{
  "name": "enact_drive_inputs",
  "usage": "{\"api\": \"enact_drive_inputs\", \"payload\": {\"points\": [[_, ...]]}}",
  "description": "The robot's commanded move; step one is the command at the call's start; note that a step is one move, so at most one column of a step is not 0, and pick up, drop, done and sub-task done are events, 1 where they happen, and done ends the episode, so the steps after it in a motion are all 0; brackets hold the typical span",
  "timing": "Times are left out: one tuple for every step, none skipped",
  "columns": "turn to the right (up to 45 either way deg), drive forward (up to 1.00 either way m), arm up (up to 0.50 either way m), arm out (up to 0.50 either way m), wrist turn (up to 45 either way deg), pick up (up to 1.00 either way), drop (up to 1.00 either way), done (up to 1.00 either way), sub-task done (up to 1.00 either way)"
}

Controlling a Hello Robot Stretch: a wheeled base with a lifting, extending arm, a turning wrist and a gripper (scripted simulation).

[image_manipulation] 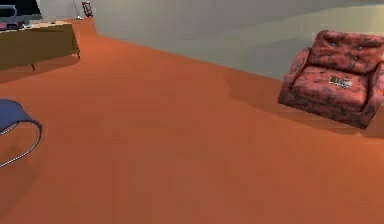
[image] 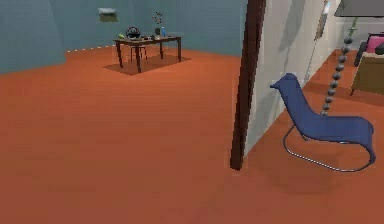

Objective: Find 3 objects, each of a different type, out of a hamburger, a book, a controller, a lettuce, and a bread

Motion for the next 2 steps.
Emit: {"api": "enact_drive_inputs", "payload": {"points": [[-3.0,0.00,0.00,0.00,0.0,0.00,0.00,0.00,0.00],[-3.0,0.00,0.00,0.00,0.0,0.00,0.00,0.00,0.00]]}}
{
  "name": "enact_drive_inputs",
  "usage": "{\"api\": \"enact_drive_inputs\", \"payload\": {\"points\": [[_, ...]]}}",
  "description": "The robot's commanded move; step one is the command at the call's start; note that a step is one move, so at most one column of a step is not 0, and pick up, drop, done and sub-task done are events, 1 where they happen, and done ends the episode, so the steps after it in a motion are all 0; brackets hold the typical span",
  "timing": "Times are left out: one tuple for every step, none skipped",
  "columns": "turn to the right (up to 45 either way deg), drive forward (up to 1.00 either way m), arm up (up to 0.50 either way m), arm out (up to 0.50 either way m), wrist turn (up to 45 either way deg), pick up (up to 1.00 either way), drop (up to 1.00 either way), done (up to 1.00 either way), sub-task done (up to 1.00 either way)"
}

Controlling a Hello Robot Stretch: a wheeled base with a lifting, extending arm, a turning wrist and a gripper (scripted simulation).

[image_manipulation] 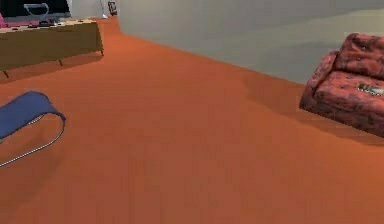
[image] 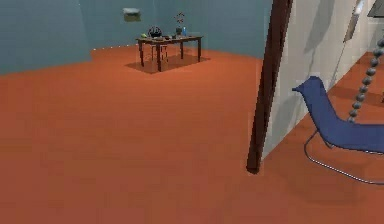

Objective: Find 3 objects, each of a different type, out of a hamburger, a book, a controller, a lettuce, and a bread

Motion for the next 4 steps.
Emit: {"api": "enact_drive_inputs", "payload": {"points": [[0.0,0.50,0.00,0.00,0.0,0.00,0.00,0.00,0.00],[-9.0,0.00,0.00,0.00,0.0,0.00,0.00,0.00,0.00],[0.0,1.00,0.00,0.00,0.0,0.00,0.00,0.00,0.00],[0.0,1.00,0.00,0.00,0.0,0.00,0.00,0.00,0.00]]}}
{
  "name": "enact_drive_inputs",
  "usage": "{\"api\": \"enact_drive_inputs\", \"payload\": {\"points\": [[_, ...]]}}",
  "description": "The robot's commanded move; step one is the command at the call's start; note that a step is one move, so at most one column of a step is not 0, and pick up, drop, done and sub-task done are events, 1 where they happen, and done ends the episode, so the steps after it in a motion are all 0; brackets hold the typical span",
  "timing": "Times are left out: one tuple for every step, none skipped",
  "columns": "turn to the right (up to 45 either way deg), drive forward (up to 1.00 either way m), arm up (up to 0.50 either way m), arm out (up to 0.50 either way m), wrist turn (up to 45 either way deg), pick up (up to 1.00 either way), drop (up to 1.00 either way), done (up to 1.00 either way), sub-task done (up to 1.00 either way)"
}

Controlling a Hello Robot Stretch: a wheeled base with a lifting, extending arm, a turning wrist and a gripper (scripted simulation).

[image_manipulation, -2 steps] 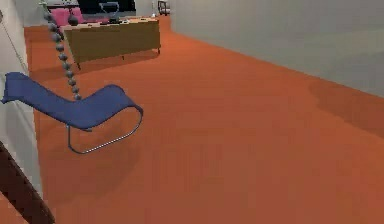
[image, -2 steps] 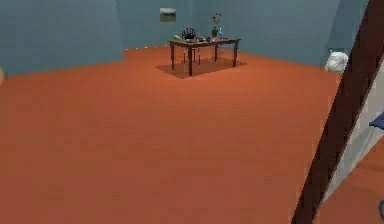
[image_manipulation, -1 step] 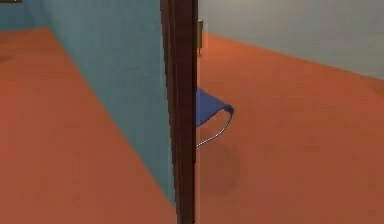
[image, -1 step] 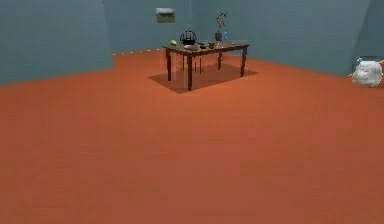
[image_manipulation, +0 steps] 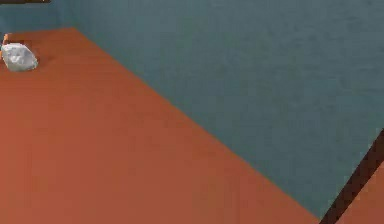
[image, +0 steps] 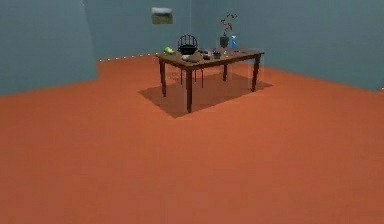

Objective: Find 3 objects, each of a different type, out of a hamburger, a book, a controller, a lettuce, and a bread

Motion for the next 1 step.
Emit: {"api": "enact_drive_inputs", "payload": {"points": [[0.0,1.00,0.00,0.00,0.0,0.00,0.00,0.00,0.00]]}}
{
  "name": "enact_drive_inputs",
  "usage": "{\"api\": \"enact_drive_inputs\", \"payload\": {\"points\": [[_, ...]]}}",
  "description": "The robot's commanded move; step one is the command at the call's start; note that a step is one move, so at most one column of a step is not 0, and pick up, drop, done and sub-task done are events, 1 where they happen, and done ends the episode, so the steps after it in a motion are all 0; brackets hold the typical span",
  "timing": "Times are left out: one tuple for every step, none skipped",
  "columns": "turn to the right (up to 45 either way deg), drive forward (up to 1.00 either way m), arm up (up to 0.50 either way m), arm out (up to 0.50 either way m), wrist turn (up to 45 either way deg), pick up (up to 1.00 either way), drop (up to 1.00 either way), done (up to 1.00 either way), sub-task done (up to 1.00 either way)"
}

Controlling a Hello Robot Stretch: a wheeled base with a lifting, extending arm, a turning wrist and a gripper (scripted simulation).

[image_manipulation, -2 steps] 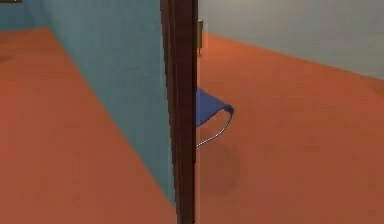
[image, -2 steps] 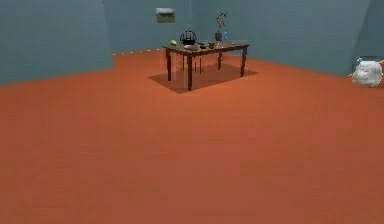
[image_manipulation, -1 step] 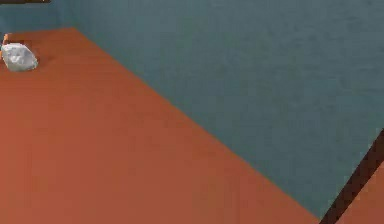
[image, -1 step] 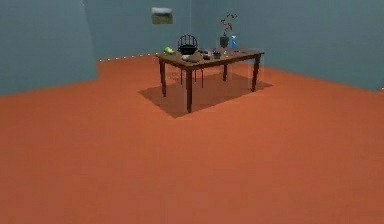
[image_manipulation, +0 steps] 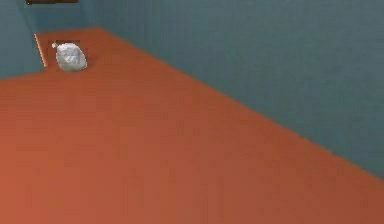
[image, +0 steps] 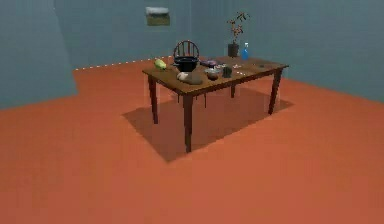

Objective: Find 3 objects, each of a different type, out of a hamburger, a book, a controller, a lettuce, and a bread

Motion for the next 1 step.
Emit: {"api": "enact_drive_inputs", "payload": {"points": [[0.0,1.00,0.00,0.00,0.0,0.00,0.00,0.00,0.00]]}}
